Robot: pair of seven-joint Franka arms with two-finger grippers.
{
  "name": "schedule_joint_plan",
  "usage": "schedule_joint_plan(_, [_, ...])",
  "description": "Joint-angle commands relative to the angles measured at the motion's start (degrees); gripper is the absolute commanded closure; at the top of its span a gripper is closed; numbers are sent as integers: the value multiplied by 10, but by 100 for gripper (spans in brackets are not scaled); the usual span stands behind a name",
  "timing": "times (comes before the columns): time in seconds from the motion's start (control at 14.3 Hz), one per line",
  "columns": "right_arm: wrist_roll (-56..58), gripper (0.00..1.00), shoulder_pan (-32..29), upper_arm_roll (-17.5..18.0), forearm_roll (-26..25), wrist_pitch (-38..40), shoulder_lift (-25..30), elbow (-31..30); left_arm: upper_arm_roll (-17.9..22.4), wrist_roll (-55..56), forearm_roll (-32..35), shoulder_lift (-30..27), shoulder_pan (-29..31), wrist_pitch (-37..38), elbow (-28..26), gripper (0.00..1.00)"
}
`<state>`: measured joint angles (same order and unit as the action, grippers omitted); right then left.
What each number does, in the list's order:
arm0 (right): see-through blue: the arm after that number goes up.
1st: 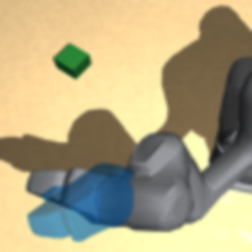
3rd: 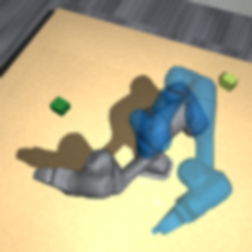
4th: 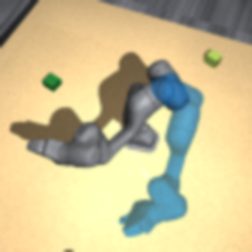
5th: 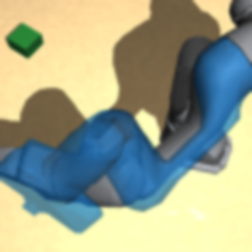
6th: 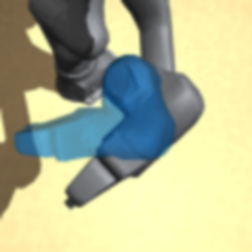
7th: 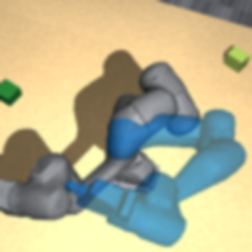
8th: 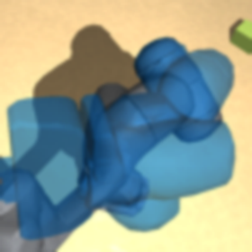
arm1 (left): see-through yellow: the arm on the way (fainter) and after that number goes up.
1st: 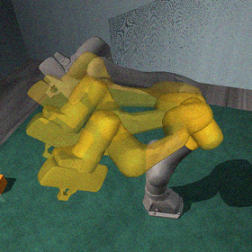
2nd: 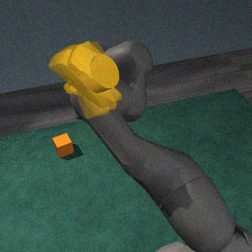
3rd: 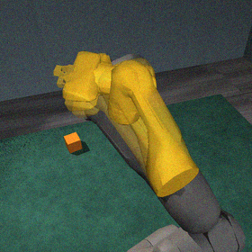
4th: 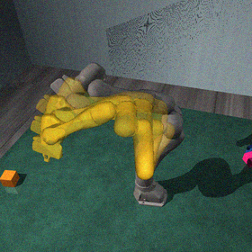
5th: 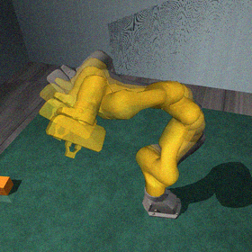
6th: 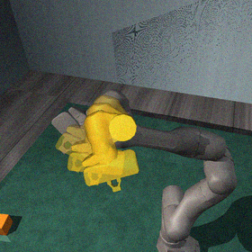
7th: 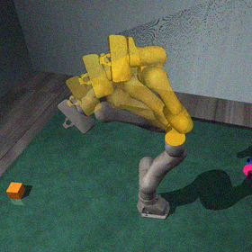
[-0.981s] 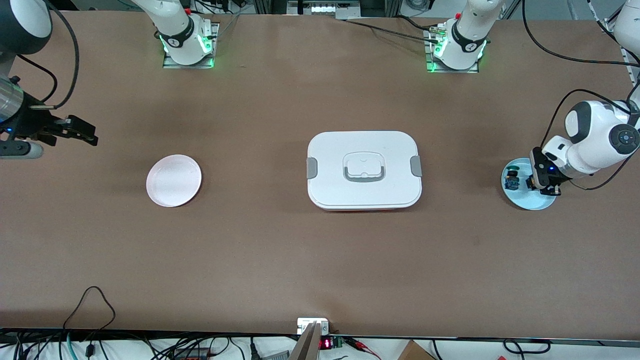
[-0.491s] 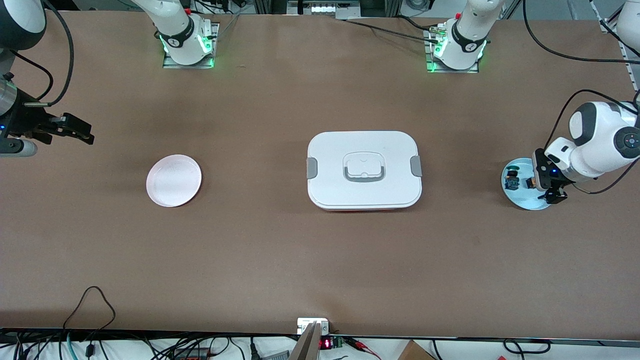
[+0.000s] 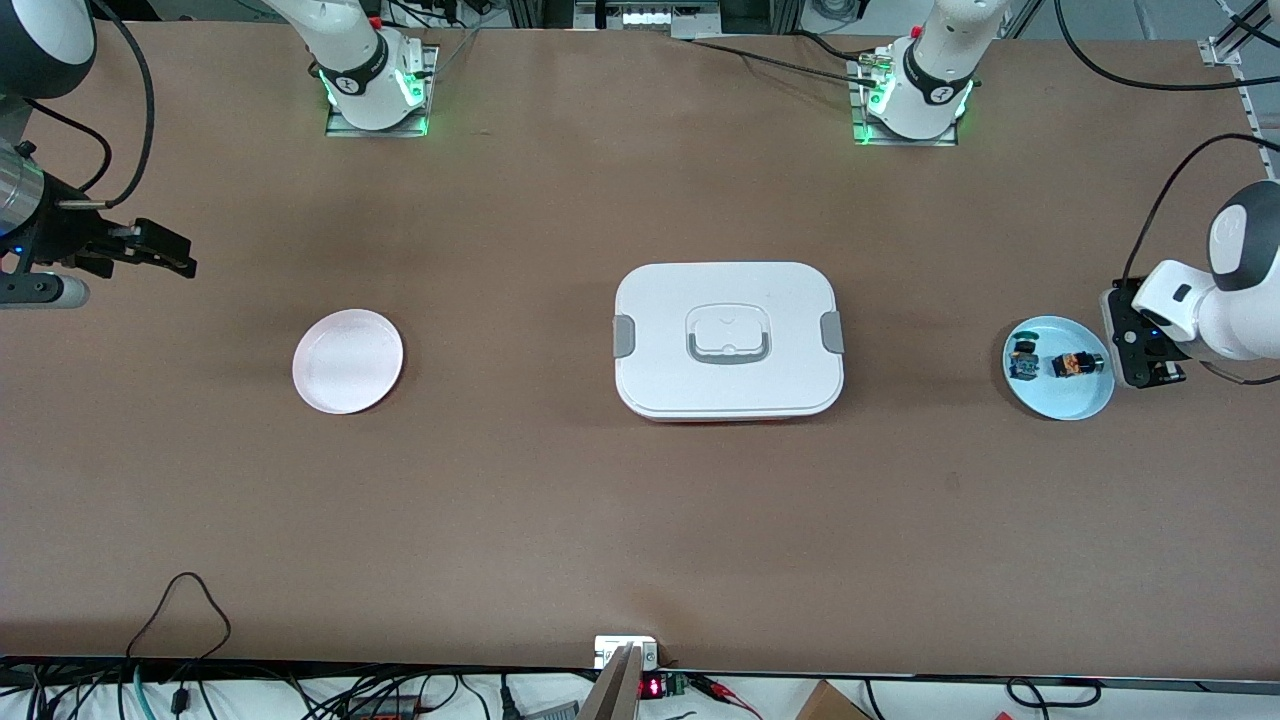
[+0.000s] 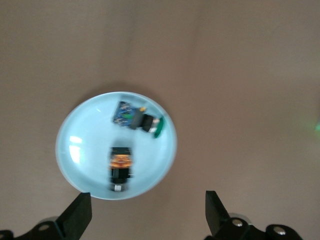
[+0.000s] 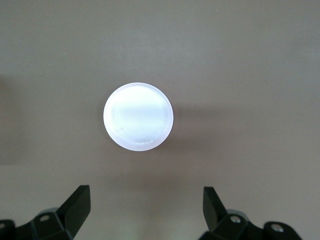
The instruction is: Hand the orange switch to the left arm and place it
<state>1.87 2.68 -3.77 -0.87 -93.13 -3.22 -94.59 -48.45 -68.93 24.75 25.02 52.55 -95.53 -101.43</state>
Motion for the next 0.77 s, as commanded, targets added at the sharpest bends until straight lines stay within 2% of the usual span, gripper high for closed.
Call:
schedule_joint_plan(0.0, [-3, 0, 0, 0, -6, 13, 8, 4, -76, 158, -11, 3, -1, 135, 58, 0])
schedule_joint_plan(0.21, [-4, 0, 2, 2, -5, 13, 9, 7, -147, 313, -58, 3, -4, 211, 102, 0])
schedule_joint_plan(0.35, [-4, 0, 2, 2, -5, 13, 8, 12, -191, 425, -73, 5, -6, 227, 119, 0])
schedule_joint_plan(0.49, [-4, 0, 0, -1, -5, 13, 9, 20, -206, 508, -107, 5, -17, 228, 135, 0])
schedule_joint_plan(0.7, [-4, 0, 3, 2, -5, 13, 4, 26, -200, 648, -122, 8, -70, 235, 189, 0])
